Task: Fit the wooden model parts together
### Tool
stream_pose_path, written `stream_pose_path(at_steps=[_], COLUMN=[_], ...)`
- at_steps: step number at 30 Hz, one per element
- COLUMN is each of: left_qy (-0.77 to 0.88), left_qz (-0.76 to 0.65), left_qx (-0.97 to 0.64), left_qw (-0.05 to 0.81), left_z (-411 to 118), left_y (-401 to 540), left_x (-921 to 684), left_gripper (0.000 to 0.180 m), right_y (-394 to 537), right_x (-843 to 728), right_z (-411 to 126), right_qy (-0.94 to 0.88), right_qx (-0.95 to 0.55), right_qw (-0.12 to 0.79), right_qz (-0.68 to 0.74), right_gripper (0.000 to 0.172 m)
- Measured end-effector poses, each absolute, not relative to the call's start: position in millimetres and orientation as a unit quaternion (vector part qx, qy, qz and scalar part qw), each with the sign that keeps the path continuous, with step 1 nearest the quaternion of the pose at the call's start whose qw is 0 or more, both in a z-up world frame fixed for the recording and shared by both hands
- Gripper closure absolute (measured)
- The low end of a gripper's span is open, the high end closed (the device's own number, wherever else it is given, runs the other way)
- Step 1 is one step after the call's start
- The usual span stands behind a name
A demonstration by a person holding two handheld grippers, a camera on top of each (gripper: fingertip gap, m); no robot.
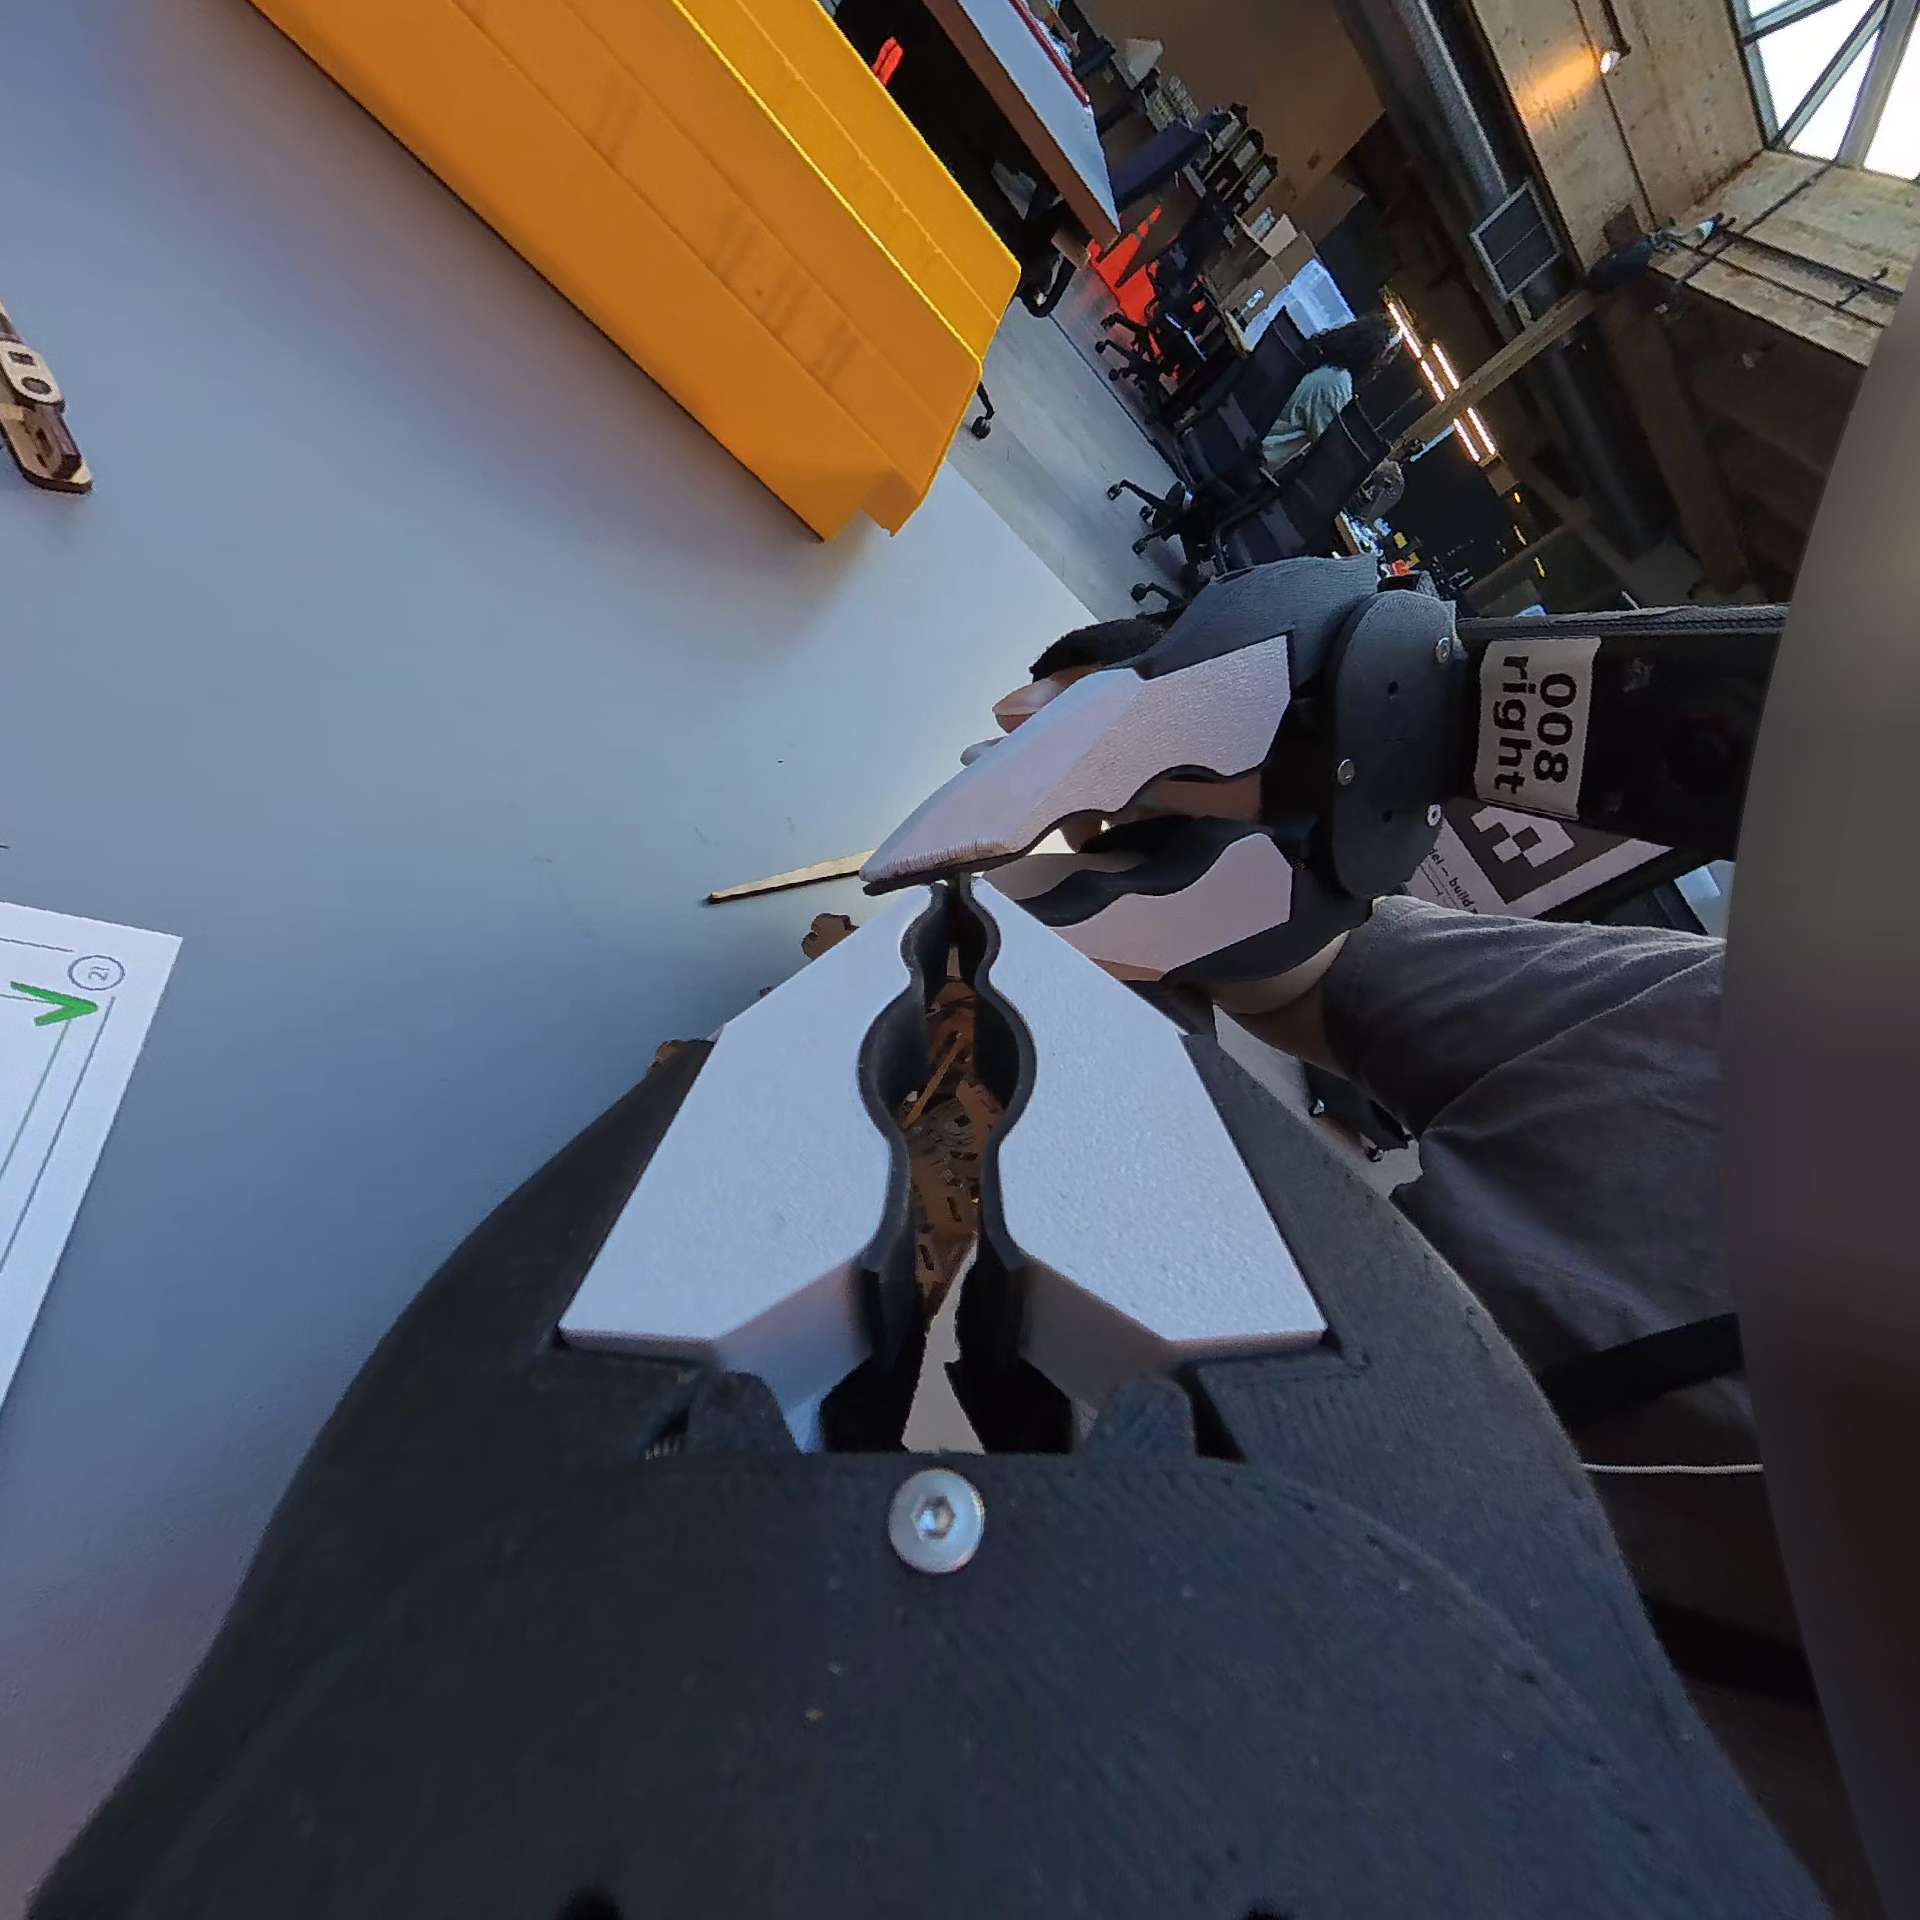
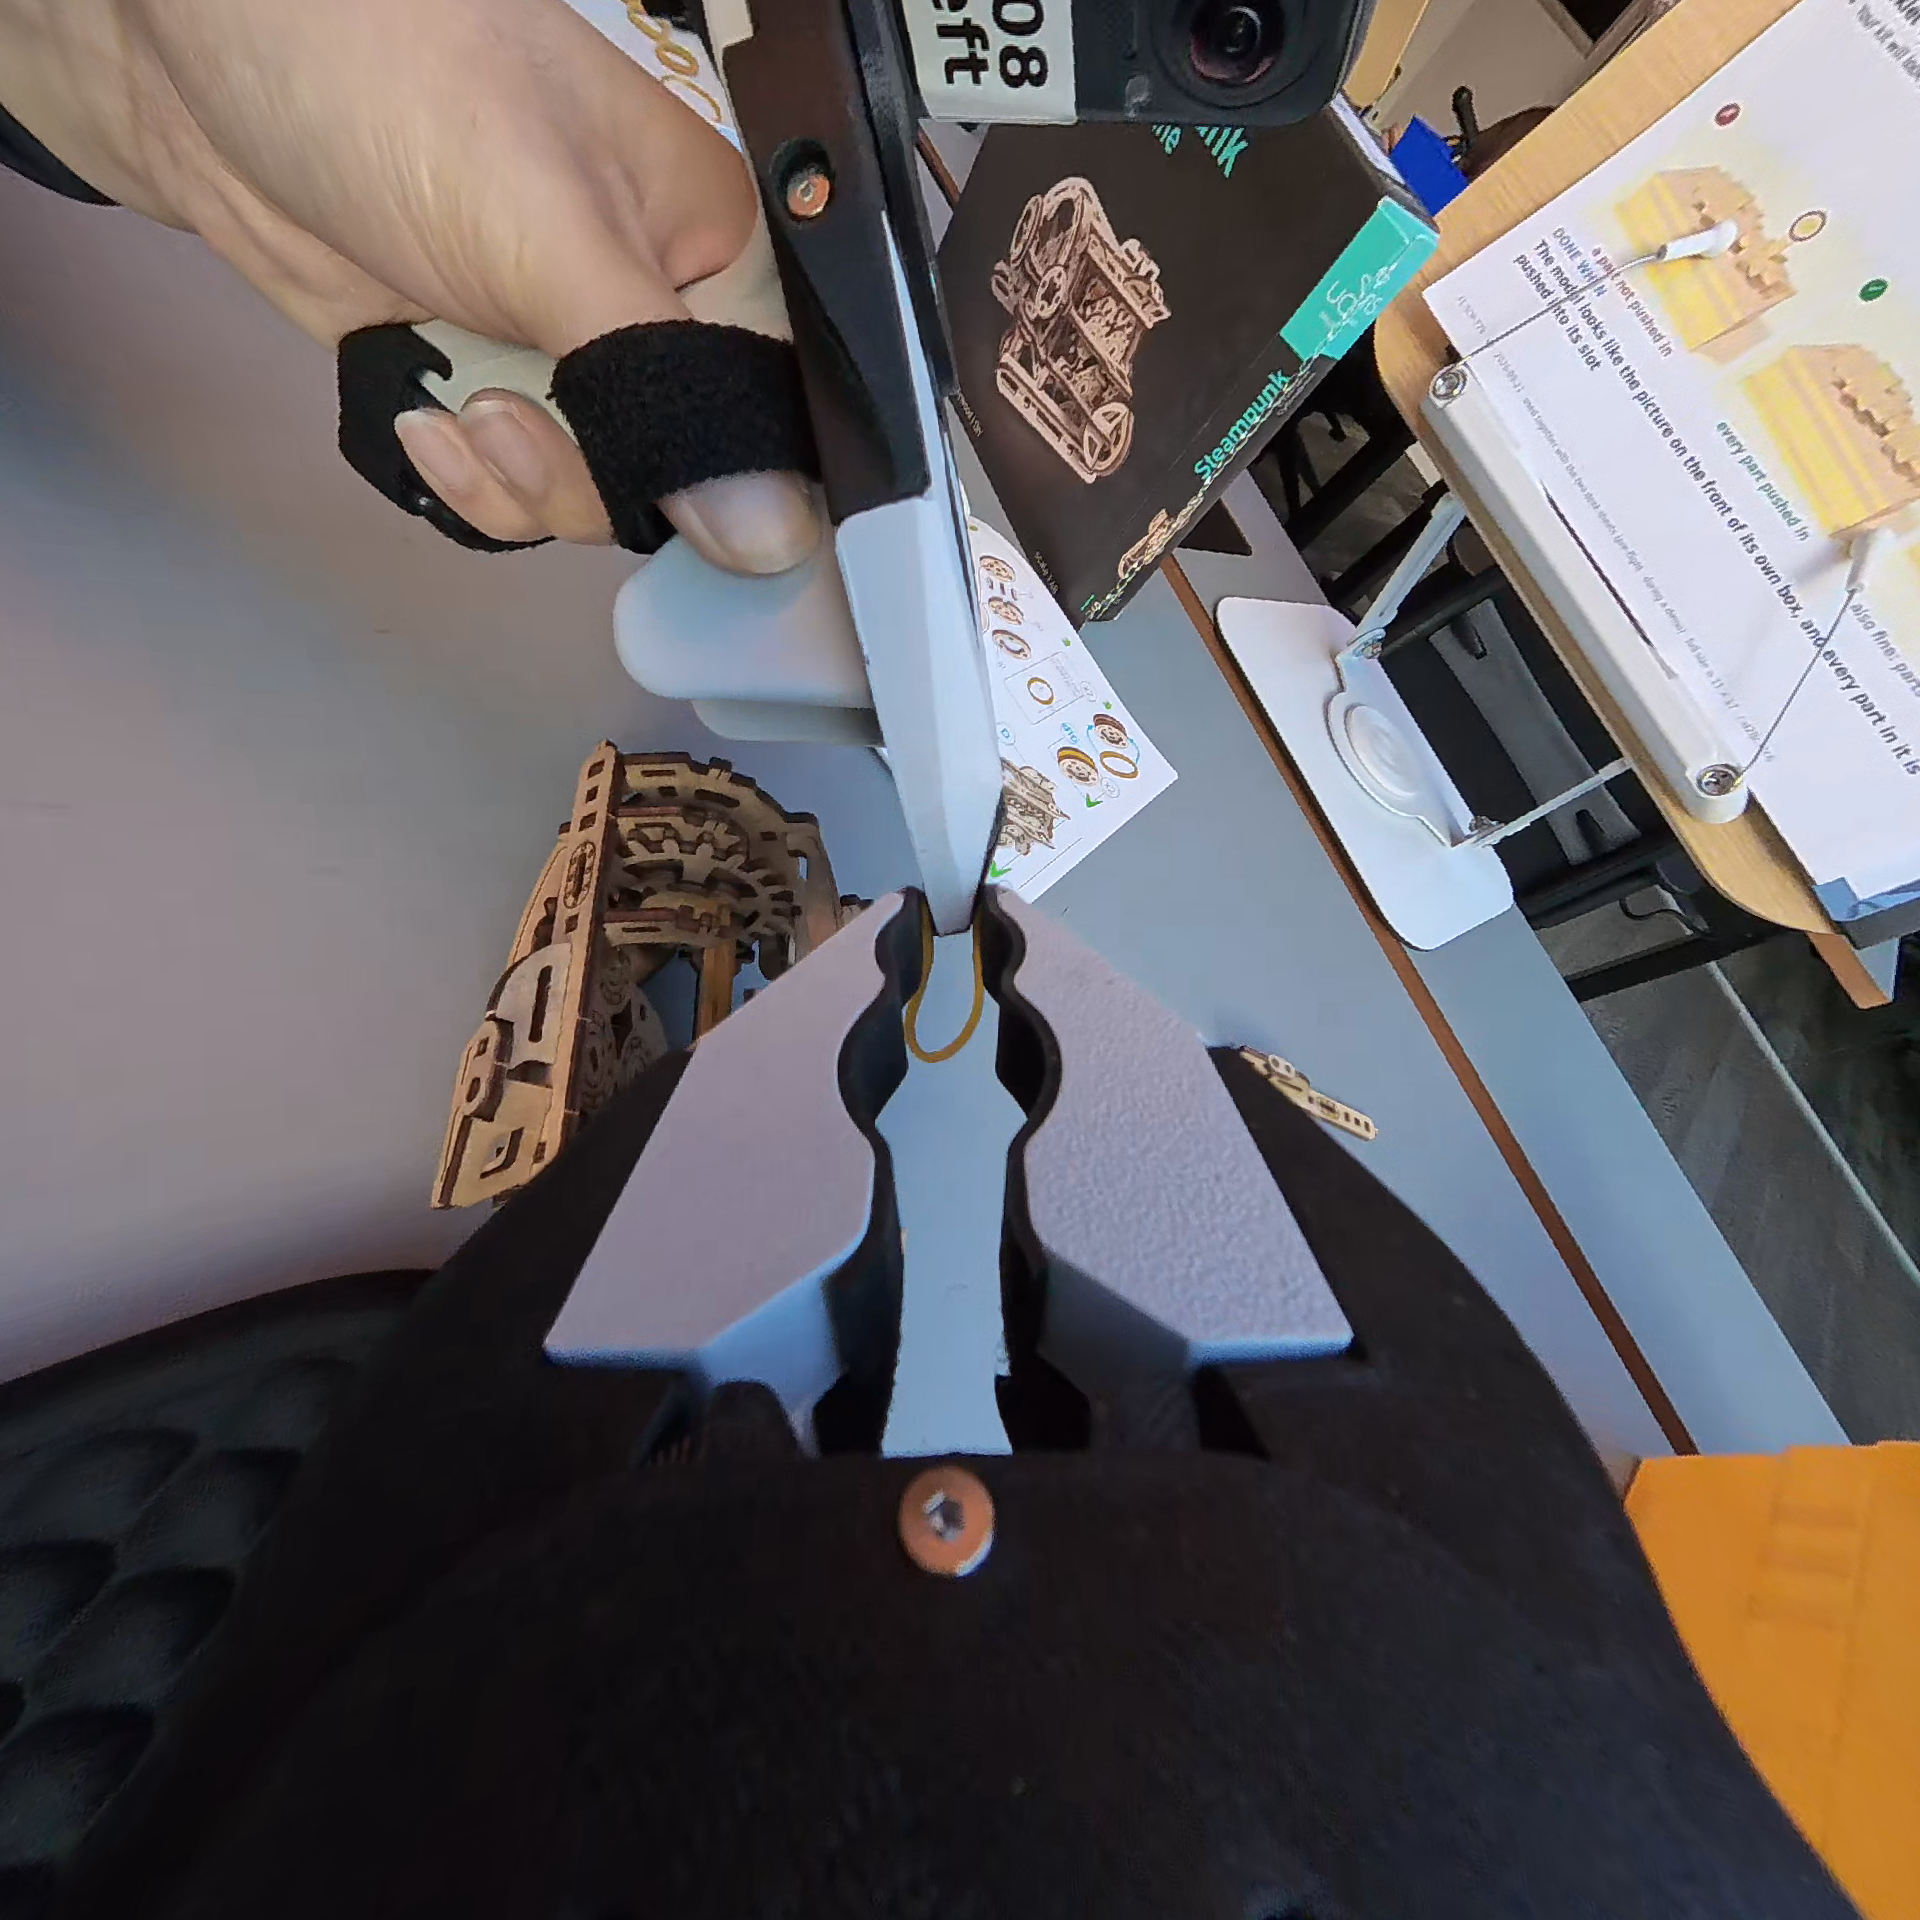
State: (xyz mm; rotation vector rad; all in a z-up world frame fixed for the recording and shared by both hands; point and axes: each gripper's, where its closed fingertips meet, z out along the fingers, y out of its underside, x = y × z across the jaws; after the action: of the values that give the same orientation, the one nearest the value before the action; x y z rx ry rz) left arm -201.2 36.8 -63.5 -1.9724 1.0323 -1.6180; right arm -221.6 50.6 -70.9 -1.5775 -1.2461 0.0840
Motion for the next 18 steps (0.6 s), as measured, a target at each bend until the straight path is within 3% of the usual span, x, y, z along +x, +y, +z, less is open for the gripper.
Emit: stream_pose_path(at_steps=[18], left_qy=[0.439], left_qz=[-0.513], left_qx=[-0.703], left_qw=[0.226], left_z=[-68.7], left_y=[32.2], left_x=[-201.9], left_gripper=[0.18], right_y=[43.6], right_x=[-217.9], right_z=[-77.9], right_qy=[-0.506], right_qx=[-0.701], right_qw=[0.492], right_qz=[0.106], right_gripper=[0.166])
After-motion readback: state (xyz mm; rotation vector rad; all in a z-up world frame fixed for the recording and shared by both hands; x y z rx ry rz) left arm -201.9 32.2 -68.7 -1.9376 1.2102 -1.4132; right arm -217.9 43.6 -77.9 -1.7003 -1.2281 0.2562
